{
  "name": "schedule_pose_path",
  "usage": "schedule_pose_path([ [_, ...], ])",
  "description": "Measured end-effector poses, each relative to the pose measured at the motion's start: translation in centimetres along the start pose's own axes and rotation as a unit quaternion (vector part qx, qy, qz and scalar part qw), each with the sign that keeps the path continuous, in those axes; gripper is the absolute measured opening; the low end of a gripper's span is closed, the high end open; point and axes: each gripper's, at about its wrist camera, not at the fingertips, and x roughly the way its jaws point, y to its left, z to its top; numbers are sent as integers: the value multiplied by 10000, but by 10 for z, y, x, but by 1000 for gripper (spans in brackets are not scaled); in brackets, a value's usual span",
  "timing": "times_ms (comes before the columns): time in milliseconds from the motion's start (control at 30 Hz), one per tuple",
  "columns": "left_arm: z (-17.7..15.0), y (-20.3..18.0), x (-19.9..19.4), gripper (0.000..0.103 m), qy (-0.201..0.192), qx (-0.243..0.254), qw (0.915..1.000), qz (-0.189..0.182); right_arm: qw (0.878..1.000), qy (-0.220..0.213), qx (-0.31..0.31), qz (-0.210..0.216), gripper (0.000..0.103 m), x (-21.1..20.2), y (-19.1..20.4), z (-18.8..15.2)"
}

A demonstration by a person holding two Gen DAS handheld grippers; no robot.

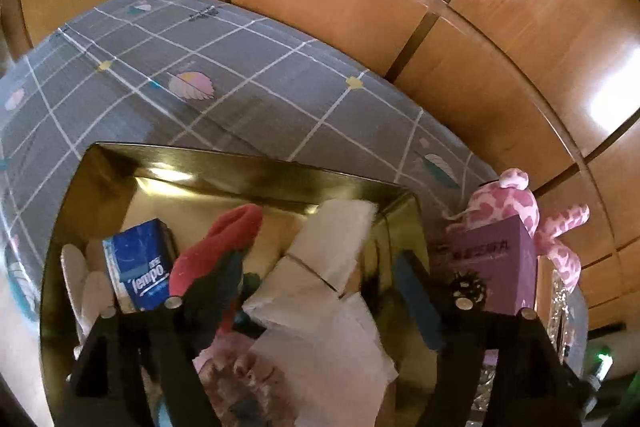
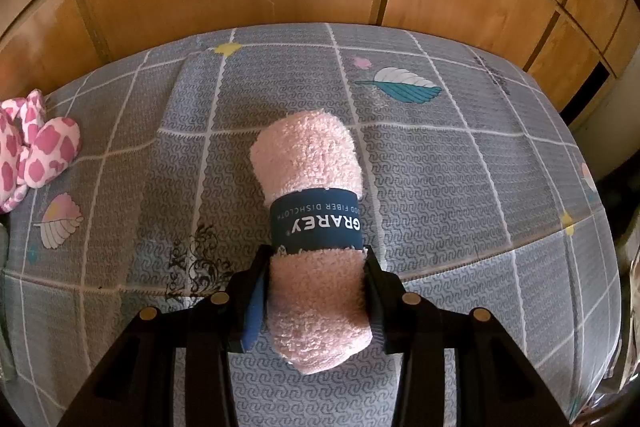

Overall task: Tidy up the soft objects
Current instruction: 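Open the left tool to drop the white mesh roll into the gold tray, then carry the pink towel roll over the gold tray and release it with the right tool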

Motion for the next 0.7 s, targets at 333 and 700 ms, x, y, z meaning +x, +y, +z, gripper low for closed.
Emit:
schedule_pose_path([
  [333, -50, -17, -59, 85, -906, 847, 9905, 598, 9999, -58, -91, -114, 41, -1, 4, 1],
  [700, -119, -29, -102, 85, -1236, 1348, 9810, 641, 9997, -126, -25, -199, 38, -8, 11, -2],
])
